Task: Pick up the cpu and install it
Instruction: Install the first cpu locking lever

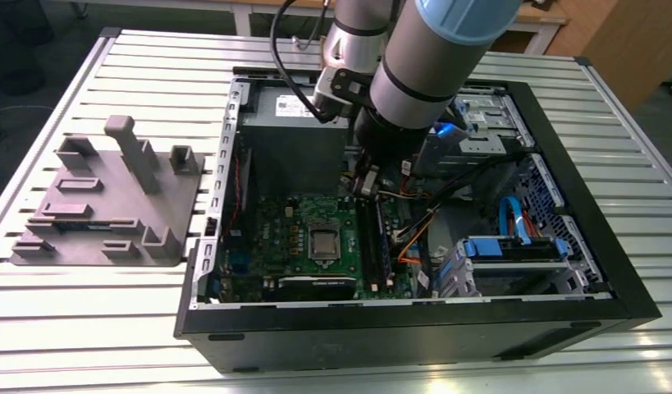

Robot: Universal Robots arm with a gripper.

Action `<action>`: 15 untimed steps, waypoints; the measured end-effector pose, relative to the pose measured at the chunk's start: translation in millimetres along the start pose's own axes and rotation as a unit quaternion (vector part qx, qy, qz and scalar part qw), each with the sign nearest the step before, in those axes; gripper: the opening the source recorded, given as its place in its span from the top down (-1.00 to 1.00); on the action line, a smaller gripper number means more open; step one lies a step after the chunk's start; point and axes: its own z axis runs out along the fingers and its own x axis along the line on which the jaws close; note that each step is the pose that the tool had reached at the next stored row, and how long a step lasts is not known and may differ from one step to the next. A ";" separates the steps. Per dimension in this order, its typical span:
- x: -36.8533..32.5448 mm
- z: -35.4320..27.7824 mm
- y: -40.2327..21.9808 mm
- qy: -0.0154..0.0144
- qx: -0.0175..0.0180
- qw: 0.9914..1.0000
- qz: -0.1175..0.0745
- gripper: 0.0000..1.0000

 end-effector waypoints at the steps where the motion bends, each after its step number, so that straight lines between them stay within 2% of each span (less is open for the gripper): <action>1: -0.5 0.4 0.1 0.000 0.000 1.000 0.000 0.80; 9: -0.7 3.0 3.0 0.000 0.000 1.000 -0.002 0.80; 15: 2.4 2.9 3.3 0.002 0.000 1.000 -0.012 0.80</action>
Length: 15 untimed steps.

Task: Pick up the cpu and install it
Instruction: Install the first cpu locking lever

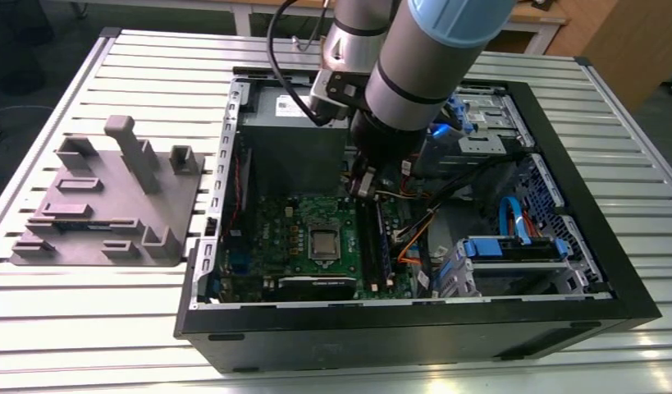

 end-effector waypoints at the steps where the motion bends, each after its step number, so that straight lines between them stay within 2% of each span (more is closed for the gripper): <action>1: 1.1 -0.1 -0.1 0.000 0.000 1.000 -0.002 0.80; 6: 7.4 -0.6 0.3 0.001 0.001 1.000 -0.011 0.80; 12: 15.7 -1.4 -0.5 0.001 0.006 1.000 -0.019 0.80; 15: 19.3 -1.6 -0.4 0.001 0.007 1.000 -0.024 0.80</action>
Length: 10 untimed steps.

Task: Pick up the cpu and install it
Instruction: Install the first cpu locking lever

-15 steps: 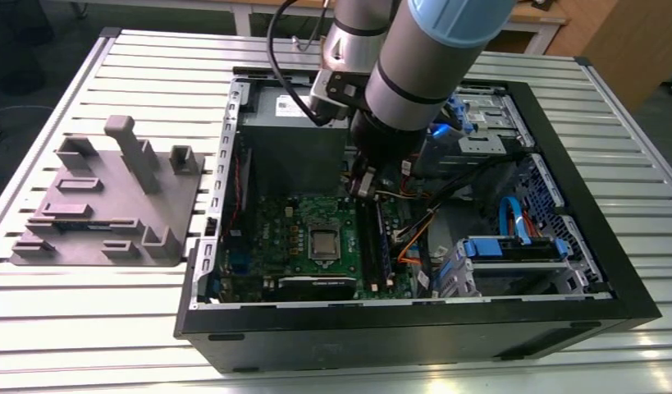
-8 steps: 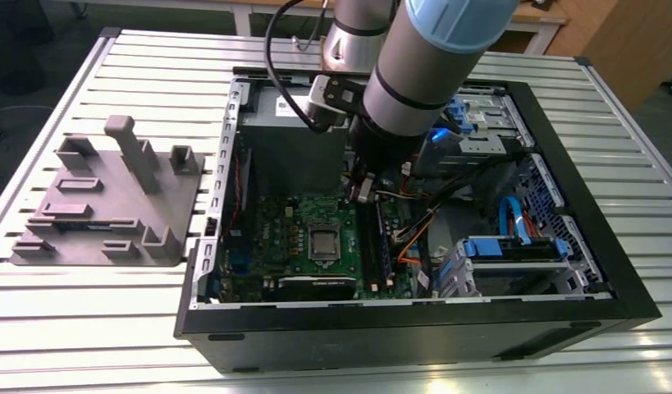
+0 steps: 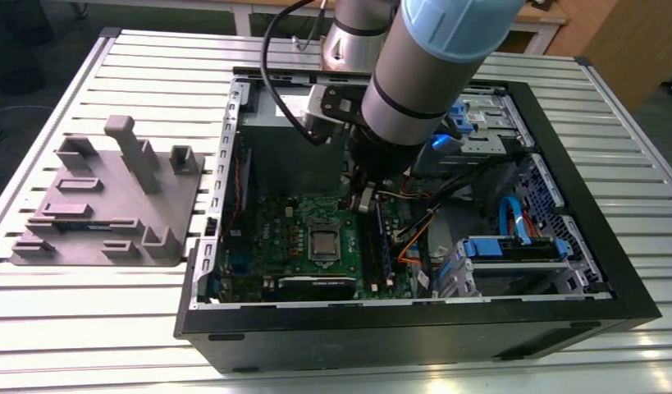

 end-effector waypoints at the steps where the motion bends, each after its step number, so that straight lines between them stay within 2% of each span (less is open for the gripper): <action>1: 0.9 0.0 0.5 0.000 0.000 1.000 -0.002 0.80; 6: 3.2 0.4 3.0 0.002 0.000 1.000 -0.012 0.80; 10: 5.3 0.5 5.4 0.003 0.002 1.000 -0.018 0.80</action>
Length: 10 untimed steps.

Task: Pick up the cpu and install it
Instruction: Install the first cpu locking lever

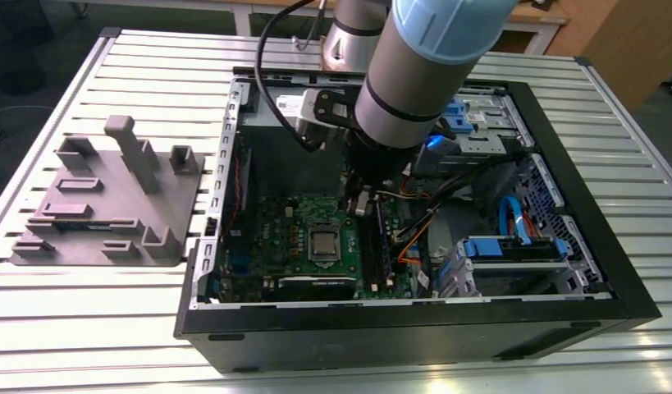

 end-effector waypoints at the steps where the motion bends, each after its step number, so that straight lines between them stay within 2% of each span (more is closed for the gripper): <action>1: 0.4 0.1 0.7 0.000 0.001 1.000 -0.001 0.80; 4: 0.7 0.2 1.2 0.000 0.004 1.000 -0.005 0.80; 7: 1.8 0.5 1.2 0.000 0.004 1.000 -0.008 0.80; 10: 2.3 0.9 1.3 0.002 0.004 1.000 -0.024 0.80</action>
